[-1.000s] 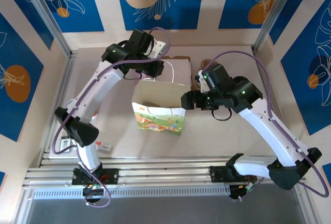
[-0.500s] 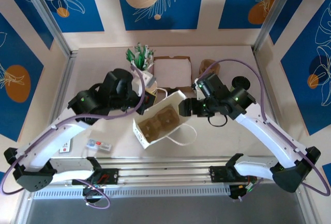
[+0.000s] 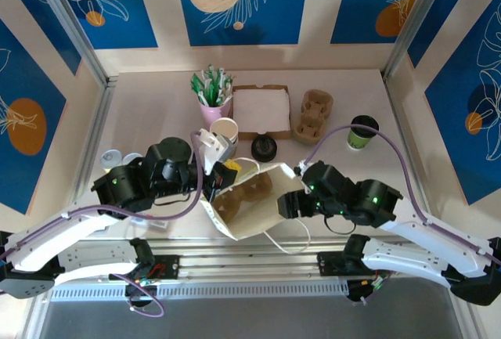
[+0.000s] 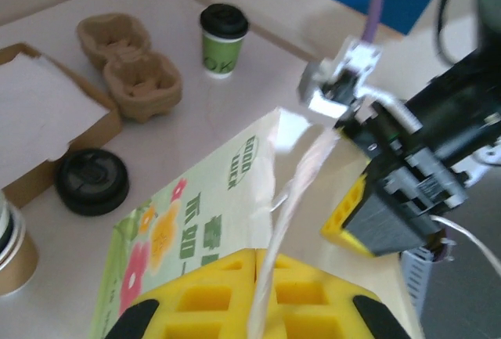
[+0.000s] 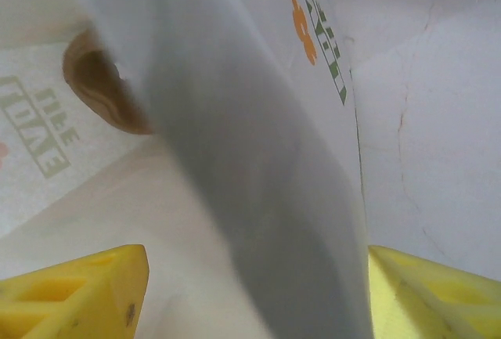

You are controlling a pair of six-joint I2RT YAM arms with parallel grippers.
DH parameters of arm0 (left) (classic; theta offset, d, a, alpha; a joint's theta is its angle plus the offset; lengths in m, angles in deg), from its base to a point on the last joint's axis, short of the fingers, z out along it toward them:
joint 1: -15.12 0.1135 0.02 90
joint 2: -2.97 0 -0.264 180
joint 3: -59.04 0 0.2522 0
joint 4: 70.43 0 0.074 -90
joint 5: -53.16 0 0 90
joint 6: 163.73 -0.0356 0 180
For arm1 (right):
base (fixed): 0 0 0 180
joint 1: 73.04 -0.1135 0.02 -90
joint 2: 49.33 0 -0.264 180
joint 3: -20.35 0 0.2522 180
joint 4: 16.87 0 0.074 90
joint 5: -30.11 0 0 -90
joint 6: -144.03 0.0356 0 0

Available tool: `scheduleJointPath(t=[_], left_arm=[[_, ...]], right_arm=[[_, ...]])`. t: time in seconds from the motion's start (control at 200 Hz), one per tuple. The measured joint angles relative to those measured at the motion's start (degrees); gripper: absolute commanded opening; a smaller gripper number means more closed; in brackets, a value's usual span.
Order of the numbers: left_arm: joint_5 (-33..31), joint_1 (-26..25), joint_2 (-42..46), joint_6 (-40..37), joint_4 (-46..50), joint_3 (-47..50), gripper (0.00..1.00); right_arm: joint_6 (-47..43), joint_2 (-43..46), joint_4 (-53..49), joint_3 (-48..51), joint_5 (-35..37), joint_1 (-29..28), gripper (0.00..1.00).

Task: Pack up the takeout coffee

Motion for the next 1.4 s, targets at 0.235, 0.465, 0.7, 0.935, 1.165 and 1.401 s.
scheduleJointPath(t=[0.235,0.465,0.7,0.935,1.165,1.401], left_arm=[[-2.0,-6.8,-0.4,-1.5,-0.8,0.2,0.00],[-2.6,-7.2,1.7,-1.5,-1.0,2.7,0.00],[-2.6,-7.2,2.3,-1.5,-1.0,3.5,0.00],[-3.8,-7.2,2.3,-2.1,-1.0,3.5,0.00],[-5.4,-7.1,0.4,-2.6,-1.0,3.5,0.00],[-2.3,-2.1,-1.1,-2.3,-1.1,2.8,0.00]], right_arm=[[9.3,4.2,-0.7,6.0,9.2,-13.3,0.71],[18.3,4.8,-3.8,7.0,19.2,-23.9,0.71],[21.7,4.4,-9.6,4.0,25.8,-24.9,0.77],[20.0,4.0,-14.0,-5.2,28.4,-19.2,0.86],[10.6,-1.0,-16.3,-16.9,23.3,2.0,0.99],[-3.3,-5.7,-15.4,-22.7,9.8,35.2,0.99]])
